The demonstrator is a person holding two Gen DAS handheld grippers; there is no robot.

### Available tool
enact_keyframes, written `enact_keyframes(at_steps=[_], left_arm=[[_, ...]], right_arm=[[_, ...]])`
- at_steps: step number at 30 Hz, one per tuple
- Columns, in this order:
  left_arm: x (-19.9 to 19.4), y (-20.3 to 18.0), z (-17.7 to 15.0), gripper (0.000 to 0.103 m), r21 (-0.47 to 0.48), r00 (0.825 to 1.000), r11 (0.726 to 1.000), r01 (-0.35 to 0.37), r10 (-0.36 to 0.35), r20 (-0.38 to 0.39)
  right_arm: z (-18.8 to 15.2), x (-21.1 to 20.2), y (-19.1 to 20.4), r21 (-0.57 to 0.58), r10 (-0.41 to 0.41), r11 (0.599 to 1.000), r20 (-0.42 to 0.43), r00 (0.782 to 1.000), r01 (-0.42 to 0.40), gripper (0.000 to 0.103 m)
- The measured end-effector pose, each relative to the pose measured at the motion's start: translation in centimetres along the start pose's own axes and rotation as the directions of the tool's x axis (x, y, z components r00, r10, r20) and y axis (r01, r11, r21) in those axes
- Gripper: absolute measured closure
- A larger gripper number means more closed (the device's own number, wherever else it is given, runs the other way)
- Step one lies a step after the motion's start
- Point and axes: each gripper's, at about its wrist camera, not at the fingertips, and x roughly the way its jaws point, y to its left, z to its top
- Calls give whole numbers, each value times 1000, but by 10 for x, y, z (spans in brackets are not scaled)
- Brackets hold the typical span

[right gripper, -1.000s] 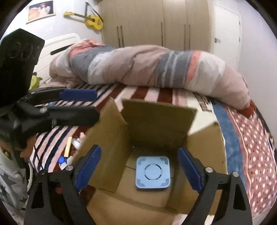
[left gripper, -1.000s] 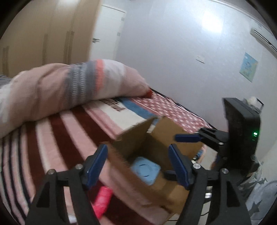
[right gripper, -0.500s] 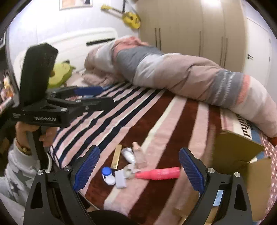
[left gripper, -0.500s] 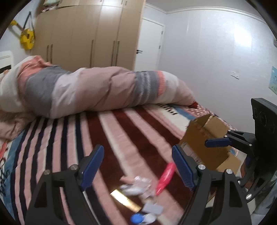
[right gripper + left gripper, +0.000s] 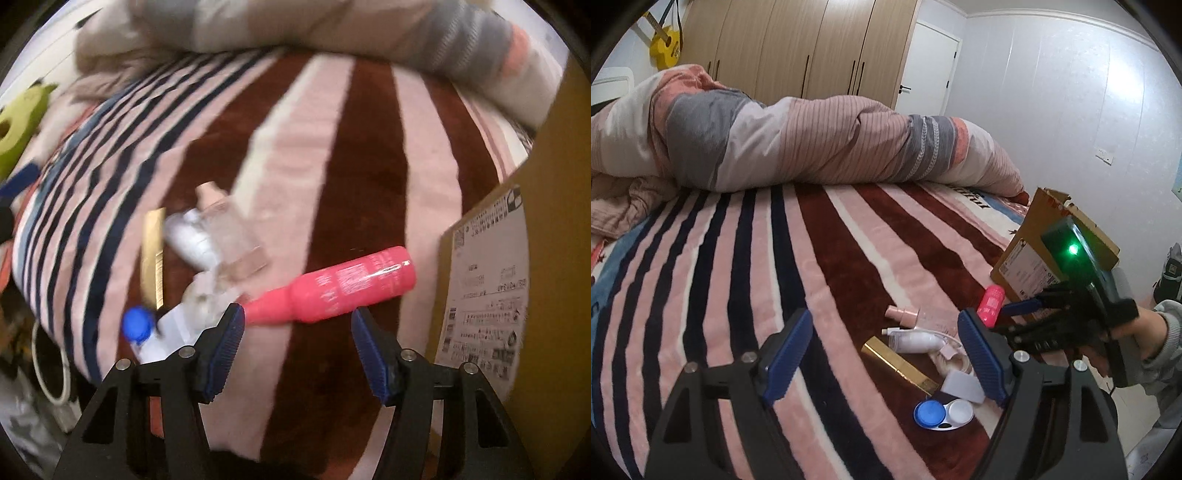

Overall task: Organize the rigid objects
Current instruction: 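Lower the right gripper and grasp the pink spray bottle, then carry the pink bottle into the box and release it with the right gripper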

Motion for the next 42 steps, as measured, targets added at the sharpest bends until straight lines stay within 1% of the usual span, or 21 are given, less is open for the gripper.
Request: enact_keyframes(at_steps=[1, 4, 8, 9, 10, 11, 12, 15, 18, 21, 23, 25, 27, 28, 31, 35, 37, 39, 40, 42], left_arm=[[1, 0, -1, 25, -1, 1000, 1000, 3, -3, -3], [4, -2, -1, 25, -1, 1000, 1000, 4, -4, -4], [4, -6, 2, 25, 3, 1000, 1000, 11, -11, -5], [5, -7, 2, 25, 6, 1000, 1000, 10, -10, -6], [5, -8, 2, 25, 10, 1000, 1000, 8, -7, -7], [6, -8, 2, 25, 12, 1000, 1000, 6, -6, -9], [7, -8, 2, 25, 13, 1000, 1000, 6, -6, -12], [11, -9, 2, 25, 8, 1000, 1000, 13, -13, -21], [15, -11, 4, 25, 4, 999, 1000, 26, -26, -28], [19, -17, 7, 25, 5, 999, 999, 46, -46, -29], [20, -21, 10, 25, 5, 998, 998, 57, -56, -27], [20, -25, 11, 25, 5, 998, 998, 63, -62, -25], [21, -29, 12, 25, 7, 998, 998, 64, -64, -25], [21, -30, 12, 25, 9, 998, 998, 63, -63, -26], [21, -30, 11, 25, 14, 998, 998, 59, -59, -34], [21, -29, 10, 25, 11, 997, 998, 56, -55, -45], [21, -30, 11, 25, 6, 997, 998, 67, -67, -46], [20, -34, 12, 25, 3, 996, 997, 82, -81, -44], [19, -36, 13, 25, 1, 995, 996, 93, -92, -42], [18, -42, 18, 25, 1, 992, 993, 117, -117, -38]], right_arm=[[2, 3, -3, 11, 3, 1000, 2, 1000, -3, 45], [8, 12, -6, 12, -24, 1000, 6, 1000, 24, 43], [17, 21, -13, 16, -22, 1000, 9, 1000, 22, 43], [19, 23, -13, 16, -20, 1000, 7, 1000, 20, 45], [19, 25, -13, 10, -6, 1000, 13, 1000, 6, 60], [20, 27, -10, 0, 6, 1000, 17, 1000, -6, 67], [19, 30, -8, -14, 8, 1000, 15, 1000, -8, 70], [14, 25, 0, -75, -13, 997, 48, 999, 17, 72], [12, 15, 0, -78, 7, 997, 83, 997, -1, 73], [11, -3, 4, -93, 23, 996, 126, 992, -11, 73], [10, -6, 8, -110, 29, 994, 108, 994, -17, 73], [10, 2, 10, -114, 23, 993, 23, 999, -20, 73], [7, 11, 9, -107, 2, 994, -20, 1000, -5, 73], [6, 17, 7, -95, -10, 995, -33, 999, 7, 73], [4, 23, -1, -56, 19, 998, -35, 999, -21, 72], [5, 21, -3, -59, 5, 998, 13, 1000, -5, 74], [3, 10, 2, -84, 3, 996, 65, 998, 3, 75], [1, -2, 6, -102, 26, 995, 98, 995, -15, 75], [-1, -13, 11, -116, 49, 993, 130, 990, -34, 75], [-6, -31, 16, -136, 89, 988, 167, 982, -66, 75]])
